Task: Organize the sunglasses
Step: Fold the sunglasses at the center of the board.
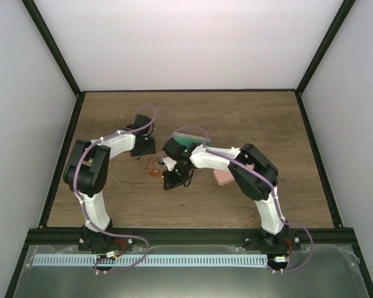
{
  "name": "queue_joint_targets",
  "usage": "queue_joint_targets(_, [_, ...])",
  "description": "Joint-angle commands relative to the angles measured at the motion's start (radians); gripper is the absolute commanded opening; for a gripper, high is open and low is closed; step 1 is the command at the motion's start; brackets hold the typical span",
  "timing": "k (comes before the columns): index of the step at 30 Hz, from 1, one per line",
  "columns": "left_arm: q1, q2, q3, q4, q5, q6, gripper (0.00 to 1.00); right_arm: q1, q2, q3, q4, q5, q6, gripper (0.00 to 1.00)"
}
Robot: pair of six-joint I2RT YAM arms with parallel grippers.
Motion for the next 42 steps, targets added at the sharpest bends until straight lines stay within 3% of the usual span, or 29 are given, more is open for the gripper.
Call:
queue_joint_targets(1, [-0.059,0.059,-0.023,-0.001,0.072,-0.002,0.55,0.004,0.032,0.060,-0.003,0.018,-0.004,0.23])
queue_joint_targets(14, [-0.113,0.032,-0.085,0.030,0.127,-0.018,0.53,-0.029,0.005,0.043,-0.022,0.120,0.005,0.22])
queue_joint_targets(22, [-0.137,-0.043,-0.152,0.036,0.171,-0.037,0.51,-0.113,-0.034,-0.030,0.004,0.150,0.011,0.22])
queue_joint_targets(30, [-0.222,-0.228,-0.240,0.027,0.087,-0.101,0.53,-0.137,-0.048,-0.026,0.006,0.162,0.005,0.22])
queue_joint_targets(35, [-0.221,-0.249,-0.189,-0.032,0.044,-0.006,0.61,-0.143,-0.039,-0.023,0.005,0.167,0.009,0.22])
queue_joint_targets(42, [-0.213,-0.271,-0.161,-0.094,0.004,0.037,0.62,-0.154,-0.048,-0.022,-0.014,0.214,0.018,0.22])
